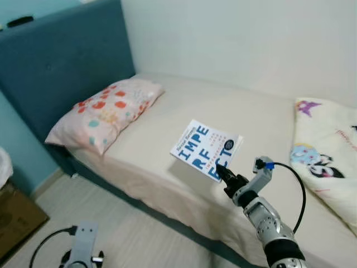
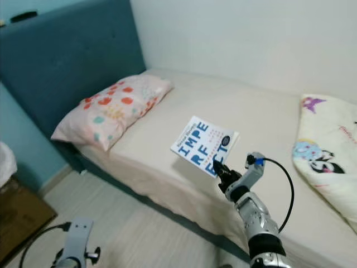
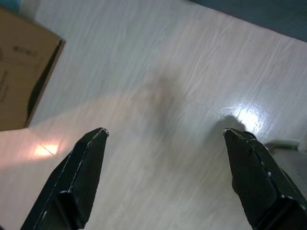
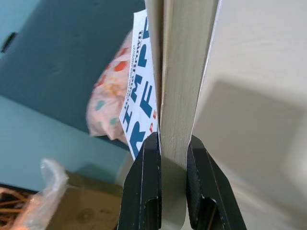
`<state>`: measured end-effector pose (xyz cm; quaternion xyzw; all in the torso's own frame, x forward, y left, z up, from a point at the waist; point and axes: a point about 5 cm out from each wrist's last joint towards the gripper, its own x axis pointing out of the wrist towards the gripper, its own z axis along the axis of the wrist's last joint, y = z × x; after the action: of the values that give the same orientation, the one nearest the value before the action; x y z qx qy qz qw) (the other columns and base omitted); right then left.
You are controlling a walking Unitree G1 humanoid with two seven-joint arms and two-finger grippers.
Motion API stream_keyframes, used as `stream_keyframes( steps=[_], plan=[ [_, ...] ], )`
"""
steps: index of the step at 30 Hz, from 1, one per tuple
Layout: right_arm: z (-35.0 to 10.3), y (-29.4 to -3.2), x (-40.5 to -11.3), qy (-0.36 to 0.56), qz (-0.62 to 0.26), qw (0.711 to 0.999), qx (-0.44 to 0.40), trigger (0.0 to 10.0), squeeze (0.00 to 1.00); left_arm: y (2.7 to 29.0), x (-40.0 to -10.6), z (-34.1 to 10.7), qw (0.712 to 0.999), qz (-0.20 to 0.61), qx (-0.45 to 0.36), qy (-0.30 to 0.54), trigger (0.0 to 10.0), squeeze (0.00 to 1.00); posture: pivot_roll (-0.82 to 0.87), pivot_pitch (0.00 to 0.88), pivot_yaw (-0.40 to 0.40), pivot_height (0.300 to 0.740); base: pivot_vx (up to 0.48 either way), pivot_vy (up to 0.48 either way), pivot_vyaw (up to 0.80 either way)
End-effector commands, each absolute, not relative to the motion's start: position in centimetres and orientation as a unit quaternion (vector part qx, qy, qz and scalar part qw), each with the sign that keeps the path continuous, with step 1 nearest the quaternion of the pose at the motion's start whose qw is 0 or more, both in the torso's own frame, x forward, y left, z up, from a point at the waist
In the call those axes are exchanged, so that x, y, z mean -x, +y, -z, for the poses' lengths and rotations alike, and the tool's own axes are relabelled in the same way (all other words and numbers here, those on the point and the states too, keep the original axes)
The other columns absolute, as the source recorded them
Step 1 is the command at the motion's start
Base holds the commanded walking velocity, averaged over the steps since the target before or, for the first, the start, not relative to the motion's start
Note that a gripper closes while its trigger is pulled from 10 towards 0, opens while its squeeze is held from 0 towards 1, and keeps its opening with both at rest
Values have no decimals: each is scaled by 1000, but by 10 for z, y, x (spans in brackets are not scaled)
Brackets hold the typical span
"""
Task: Clean up the room
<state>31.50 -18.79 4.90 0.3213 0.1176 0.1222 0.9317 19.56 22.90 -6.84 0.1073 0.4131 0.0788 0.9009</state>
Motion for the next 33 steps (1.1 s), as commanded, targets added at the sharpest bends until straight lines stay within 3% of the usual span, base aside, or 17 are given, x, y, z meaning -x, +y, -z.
stream_keyframes(
  steps=[1,6,9,14,18,25,33],
  plan=[
    [-43,-186,-314,124,-117,933,-316,10000,0,229,-185,75,889,-79,-119,435,10000,0,-115,0,30,700,0,0,0],
    [-8,-193,-291,201,-66,932,-294,10000,0,223,-172,82,878,-73,-118,457,10000,0,-112,0,23,714,0,0,0],
    [13,-201,-275,255,-8,939,-229,10000,0,215,-170,85,876,-52,-129,462,10000,0,-105,0,17,728,0,0,0],
    [19,-204,-271,278,23,941,-191,10000,0,213,-169,86,876,-47,-132,462,10000,0,-104,0,17,733,0,0,0],
    [31,-192,-255,295,-57,940,-163,10000,0,210,-172,85,875,-28,-141,463,10000,0,-108,0,24,733,0,0,0],
    [62,-188,-217,386,-49,917,-90,10000,0,201,-176,85,879,-19,-110,464,10000,0,-104,0,18,733,0,0,581],
    [68,-174,-207,397,-77,903,-144,10000,0,186,-170,90,875,9,-71,479,10000,0,-106,0,29,733,0,0,677]
  ],
)
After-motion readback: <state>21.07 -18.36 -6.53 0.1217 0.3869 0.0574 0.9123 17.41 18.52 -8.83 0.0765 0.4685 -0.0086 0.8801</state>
